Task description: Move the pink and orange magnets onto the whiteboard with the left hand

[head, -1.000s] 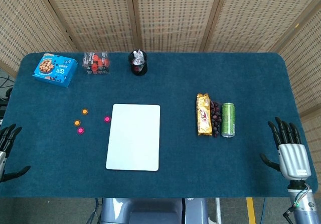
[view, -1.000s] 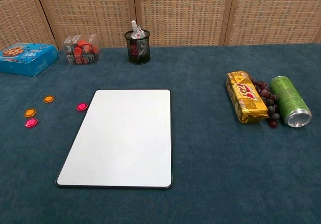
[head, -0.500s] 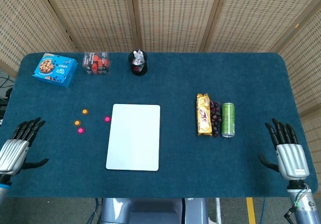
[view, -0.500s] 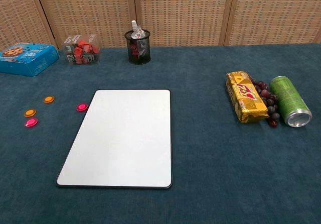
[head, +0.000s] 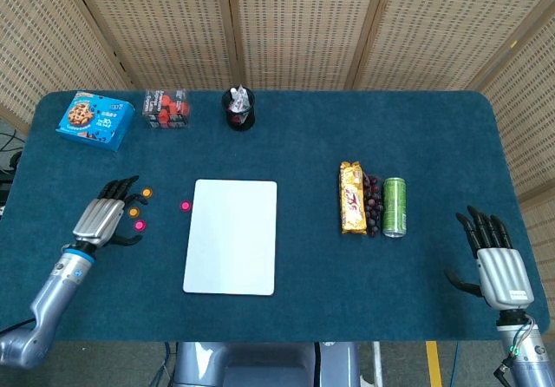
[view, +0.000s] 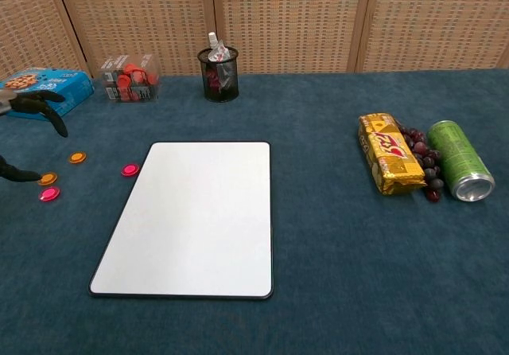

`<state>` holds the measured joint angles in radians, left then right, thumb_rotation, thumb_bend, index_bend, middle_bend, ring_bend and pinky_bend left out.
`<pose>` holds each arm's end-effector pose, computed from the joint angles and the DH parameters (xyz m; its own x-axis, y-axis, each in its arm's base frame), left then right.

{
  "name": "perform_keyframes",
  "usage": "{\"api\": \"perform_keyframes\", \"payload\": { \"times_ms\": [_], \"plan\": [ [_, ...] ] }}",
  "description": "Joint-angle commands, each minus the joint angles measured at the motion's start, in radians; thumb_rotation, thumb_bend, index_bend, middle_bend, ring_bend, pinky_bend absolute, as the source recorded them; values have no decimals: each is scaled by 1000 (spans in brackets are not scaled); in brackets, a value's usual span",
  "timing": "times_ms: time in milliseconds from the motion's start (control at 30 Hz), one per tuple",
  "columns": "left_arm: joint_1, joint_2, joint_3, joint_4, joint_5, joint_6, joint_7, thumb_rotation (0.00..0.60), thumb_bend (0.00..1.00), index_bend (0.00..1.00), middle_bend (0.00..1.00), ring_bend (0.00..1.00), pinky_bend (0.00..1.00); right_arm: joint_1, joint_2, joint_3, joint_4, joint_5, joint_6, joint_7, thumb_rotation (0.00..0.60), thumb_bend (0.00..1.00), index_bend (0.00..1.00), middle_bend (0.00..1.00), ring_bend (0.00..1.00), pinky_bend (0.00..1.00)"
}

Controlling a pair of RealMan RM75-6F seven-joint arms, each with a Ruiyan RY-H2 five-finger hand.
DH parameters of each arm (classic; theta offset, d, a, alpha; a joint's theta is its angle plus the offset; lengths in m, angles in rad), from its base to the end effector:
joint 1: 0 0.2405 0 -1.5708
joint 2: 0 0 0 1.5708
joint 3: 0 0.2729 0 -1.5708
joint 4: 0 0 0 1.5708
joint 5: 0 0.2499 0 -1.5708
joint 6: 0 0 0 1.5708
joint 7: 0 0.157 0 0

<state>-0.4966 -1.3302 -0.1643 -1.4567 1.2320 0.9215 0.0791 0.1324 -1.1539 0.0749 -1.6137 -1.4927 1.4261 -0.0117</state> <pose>-0.2858 0.3501 0.0198 0.3738 0.3154 0.8722 0.9272 -0.1494 -0.3434 -0.3292 -0.2203 0.1130 0.3712 -0.0214 0.9283 -0.9278 -0.0491 0.3699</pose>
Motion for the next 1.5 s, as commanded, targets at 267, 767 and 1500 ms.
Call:
{"api": "perform_keyframes", "payload": {
  "times_ms": [267, 767, 1500],
  "plan": [
    [-137, -166, -45, 123, -274, -74, 255, 600, 347, 331, 0, 0, 0, 8, 18, -4, -5, 6, -26, 33, 600, 258, 0, 0, 0, 0],
    [-225, -286, -51, 230, -420, -83, 361, 600, 348, 335, 0, 0, 0, 11, 26, -6, -13, 12, -35, 52, 600, 259, 0, 0, 0, 0],
    [-296, -373, -52, 300, -539, -84, 437, 600, 361, 397, 0, 0, 0, 13, 31, -8, -15, 14, -40, 69, 600, 258, 0, 0, 0, 0]
  ]
}}
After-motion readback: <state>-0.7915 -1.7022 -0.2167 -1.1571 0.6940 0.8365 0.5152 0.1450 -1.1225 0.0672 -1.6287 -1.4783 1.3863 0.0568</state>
